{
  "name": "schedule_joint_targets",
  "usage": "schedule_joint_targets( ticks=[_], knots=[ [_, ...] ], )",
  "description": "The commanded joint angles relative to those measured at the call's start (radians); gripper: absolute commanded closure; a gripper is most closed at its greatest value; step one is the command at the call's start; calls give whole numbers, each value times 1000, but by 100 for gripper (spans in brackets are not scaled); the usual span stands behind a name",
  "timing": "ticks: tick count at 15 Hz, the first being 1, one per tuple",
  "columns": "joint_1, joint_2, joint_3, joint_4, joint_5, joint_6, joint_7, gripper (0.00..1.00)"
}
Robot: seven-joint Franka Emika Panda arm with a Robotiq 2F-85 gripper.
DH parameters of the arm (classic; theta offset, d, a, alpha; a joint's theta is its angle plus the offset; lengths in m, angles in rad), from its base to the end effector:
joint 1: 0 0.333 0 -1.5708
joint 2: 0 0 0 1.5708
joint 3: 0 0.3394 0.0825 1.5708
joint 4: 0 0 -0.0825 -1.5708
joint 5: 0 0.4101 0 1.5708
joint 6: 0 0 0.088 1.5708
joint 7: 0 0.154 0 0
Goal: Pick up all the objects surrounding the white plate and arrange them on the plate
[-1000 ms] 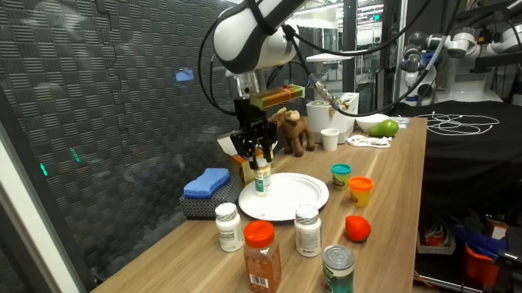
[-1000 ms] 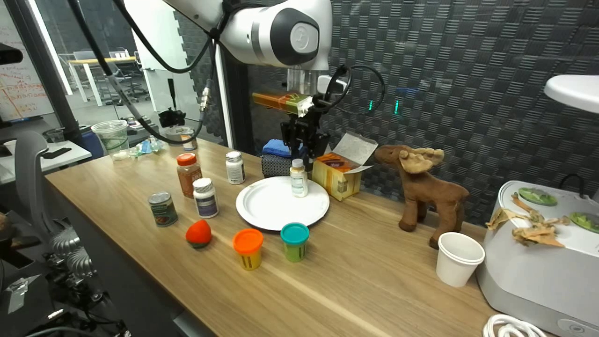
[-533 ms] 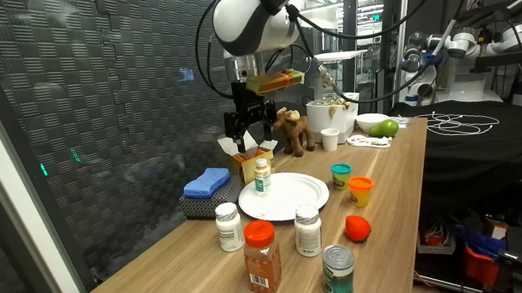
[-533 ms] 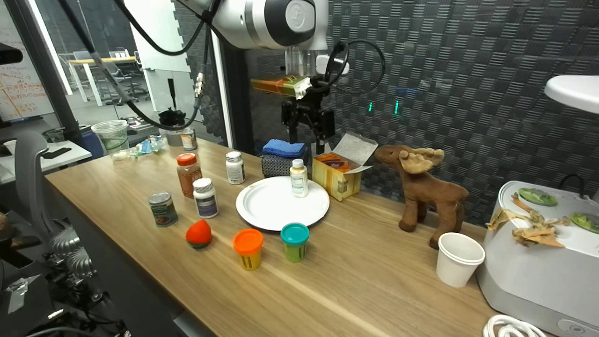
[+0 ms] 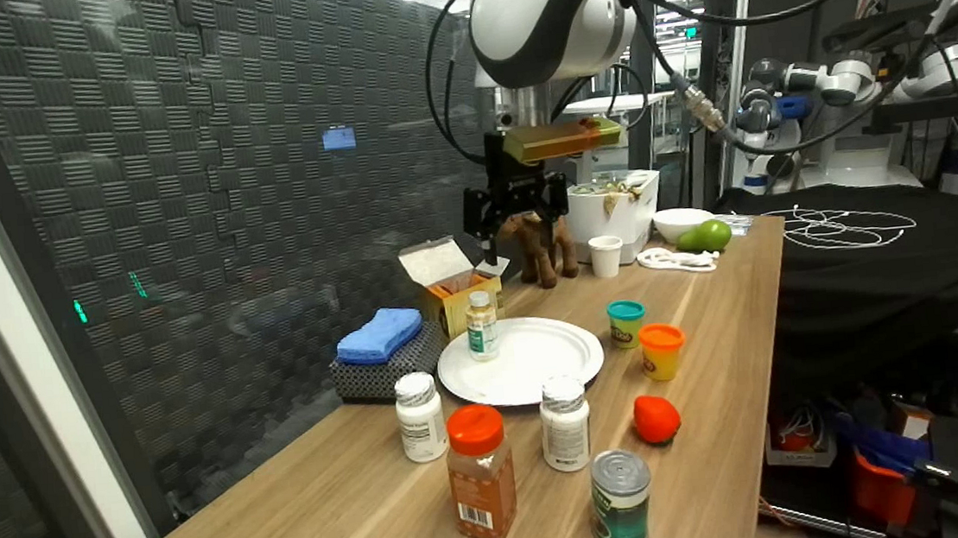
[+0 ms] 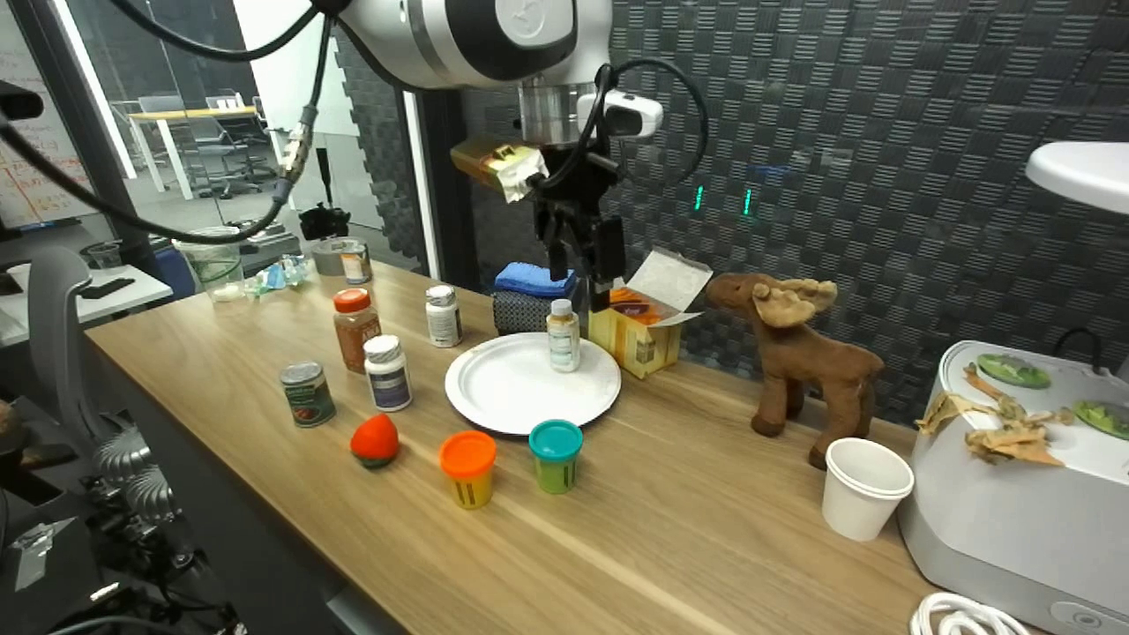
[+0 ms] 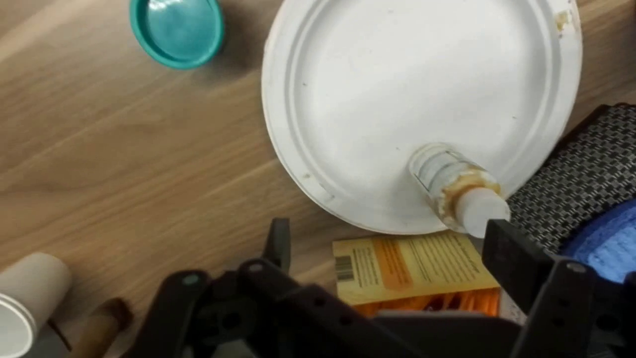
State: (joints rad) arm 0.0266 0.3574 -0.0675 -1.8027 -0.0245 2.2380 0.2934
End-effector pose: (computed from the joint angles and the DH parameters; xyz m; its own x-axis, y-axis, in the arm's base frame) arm 0.6820 -0.0270 0.3166 0.9475 -0.3075 0.0874 -0.3103 -0.9504 0.0195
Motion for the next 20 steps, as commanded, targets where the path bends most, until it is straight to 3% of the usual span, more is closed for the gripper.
schedule_joint_targets(
  ticks=[1,9,20],
  knots=[
    [-22,-112,-26,-192,6,113,47,0],
    [-84,-151,-68,-336,25,154,37,0],
    [-127,-82,-58,-289,141,101,-48,0]
  ],
)
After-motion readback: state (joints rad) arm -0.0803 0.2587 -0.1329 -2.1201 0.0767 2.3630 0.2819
